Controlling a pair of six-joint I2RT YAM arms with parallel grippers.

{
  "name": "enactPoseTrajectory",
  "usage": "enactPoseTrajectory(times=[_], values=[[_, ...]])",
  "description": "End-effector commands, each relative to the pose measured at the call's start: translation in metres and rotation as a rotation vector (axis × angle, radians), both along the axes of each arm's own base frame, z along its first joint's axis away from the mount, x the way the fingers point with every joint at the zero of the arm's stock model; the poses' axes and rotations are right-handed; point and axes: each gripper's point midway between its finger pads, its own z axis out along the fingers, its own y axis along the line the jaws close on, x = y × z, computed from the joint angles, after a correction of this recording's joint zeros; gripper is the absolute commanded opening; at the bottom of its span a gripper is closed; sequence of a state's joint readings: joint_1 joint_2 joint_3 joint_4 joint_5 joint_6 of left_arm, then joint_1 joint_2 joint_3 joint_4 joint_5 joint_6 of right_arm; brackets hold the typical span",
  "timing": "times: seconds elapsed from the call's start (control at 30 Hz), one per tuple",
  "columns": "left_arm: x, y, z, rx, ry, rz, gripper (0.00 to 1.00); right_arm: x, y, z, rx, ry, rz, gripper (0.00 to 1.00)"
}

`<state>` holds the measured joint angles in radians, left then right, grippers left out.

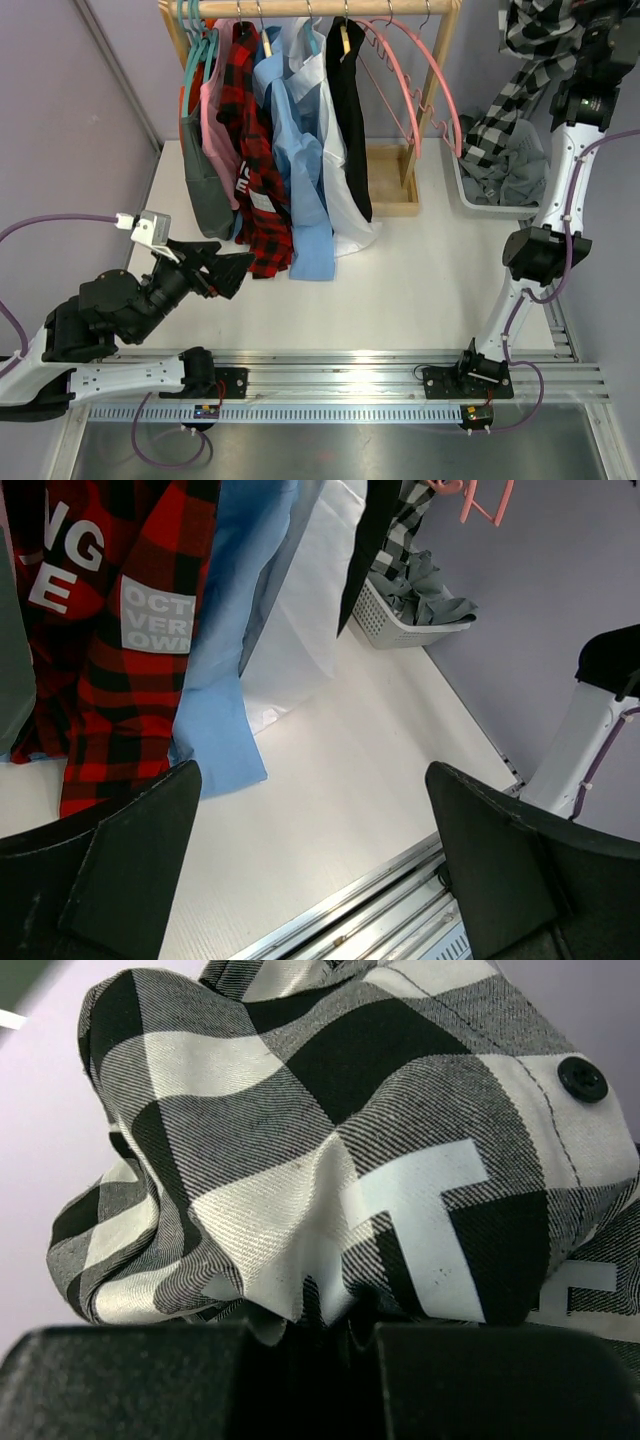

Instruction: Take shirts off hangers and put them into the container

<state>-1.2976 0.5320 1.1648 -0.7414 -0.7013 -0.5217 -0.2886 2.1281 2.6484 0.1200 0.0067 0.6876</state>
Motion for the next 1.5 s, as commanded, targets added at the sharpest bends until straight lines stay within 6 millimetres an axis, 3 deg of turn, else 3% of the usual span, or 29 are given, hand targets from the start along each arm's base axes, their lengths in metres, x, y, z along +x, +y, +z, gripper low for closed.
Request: enactPoseTrajectory(times=[0.0, 0.03, 0.1, 0.13, 0.23, 0.3, 0.5, 0.6, 0.7, 0.83, 0.93, 0.97, 1.0, 1.03, 1.07, 1.1, 1.13, 1.17, 1.23, 1.27, 1.37, 1.43, 1.47], values=[[0.006, -0.001, 0.007, -0.028, -0.005, 0.043, 0.99, 0.045, -0.018, -0.064, 0.026, 0.097, -0.013, 0.0], [0.007, -0.001, 0.006, -0.025, -0.004, 0.048, 0.99, 0.062, -0.029, -0.103, 0.049, 0.189, -0.045, 0.0], [0.009, -0.003, 0.004, -0.014, -0.002, 0.055, 0.99, 0.073, -0.042, -0.142, 0.084, 0.292, -0.101, 0.0], [0.009, -0.004, 0.005, -0.019, -0.002, 0.057, 0.99, 0.079, -0.055, -0.184, 0.12, 0.418, -0.162, 0.0], [0.011, -0.008, 0.005, -0.012, 0.001, 0.059, 0.99, 0.079, -0.078, -0.265, 0.203, 0.665, -0.283, 0.0], [0.011, -0.012, 0.003, -0.003, 0.006, 0.054, 0.99, 0.067, -0.092, -0.327, 0.266, 0.846, -0.386, 0.0], [0.011, -0.017, -0.002, 0.007, 0.013, 0.044, 0.99, 0.023, -0.087, -0.492, 0.363, 1.315, -0.451, 0.0], [0.008, -0.018, -0.005, -0.006, 0.019, 0.028, 0.99, 0.01, -0.074, -0.552, 0.386, 1.48, -0.406, 0.0], [0.005, -0.014, -0.008, -0.035, 0.029, 0.021, 0.99, 0.001, -0.062, -0.592, 0.409, 1.61, -0.348, 0.0], [0.002, -0.007, -0.012, -0.073, 0.033, 0.014, 0.99, 0.009, -0.053, -0.589, 0.403, 1.616, -0.276, 0.0], [0.001, -0.002, -0.011, -0.082, 0.028, 0.016, 0.99, 0.026, -0.051, -0.538, 0.372, 1.477, -0.23, 0.01], [0.001, -0.001, -0.011, -0.08, 0.025, 0.018, 0.99, 0.03, -0.05, -0.49, 0.345, 1.373, -0.214, 0.09], [0.001, 0.0, -0.01, -0.08, 0.022, 0.017, 0.99, 0.029, -0.048, -0.479, 0.327, 1.343, -0.199, 0.2], [0.0, 0.0, -0.009, -0.078, 0.017, 0.017, 0.99, 0.038, -0.048, -0.445, 0.286, 1.238, -0.184, 0.32], [0.0, 0.001, -0.009, -0.071, 0.015, 0.016, 0.99, 0.037, -0.048, -0.417, 0.265, 1.175, -0.181, 0.57], [0.001, 0.001, -0.008, -0.072, 0.012, 0.018, 0.99, 0.03, -0.044, -0.37, 0.234, 1.087, -0.175, 0.67], [0.001, 0.003, -0.007, -0.073, 0.007, 0.019, 0.99, 0.027, -0.041, -0.345, 0.193, 1.042, -0.166, 0.78], [0.001, 0.003, -0.006, -0.07, 0.005, 0.019, 0.99, 0.017, -0.037, -0.307, 0.168, 0.98, -0.17, 0.8], [0.001, 0.005, -0.003, -0.075, -0.007, 0.018, 0.99, 0.004, -0.03, -0.269, 0.116, 0.923, -0.172, 0.86], [0.0, 0.006, -0.002, -0.077, -0.011, 0.017, 0.99, -0.012, -0.025, -0.237, 0.093, 0.871, -0.181, 0.87], [0.0, 0.008, 0.002, -0.085, -0.022, 0.012, 0.99, -0.039, -0.015, -0.211, 0.057, 0.819, -0.195, 0.89], [-0.001, 0.009, 0.004, -0.081, -0.028, 0.01, 0.99, -0.069, 0.004, -0.184, 0.023, 0.753, -0.157, 0.94], [-0.002, 0.008, 0.005, -0.086, -0.03, 0.001, 0.99, -0.096, 0.021, -0.153, -0.004, 0.679, -0.135, 0.96]])
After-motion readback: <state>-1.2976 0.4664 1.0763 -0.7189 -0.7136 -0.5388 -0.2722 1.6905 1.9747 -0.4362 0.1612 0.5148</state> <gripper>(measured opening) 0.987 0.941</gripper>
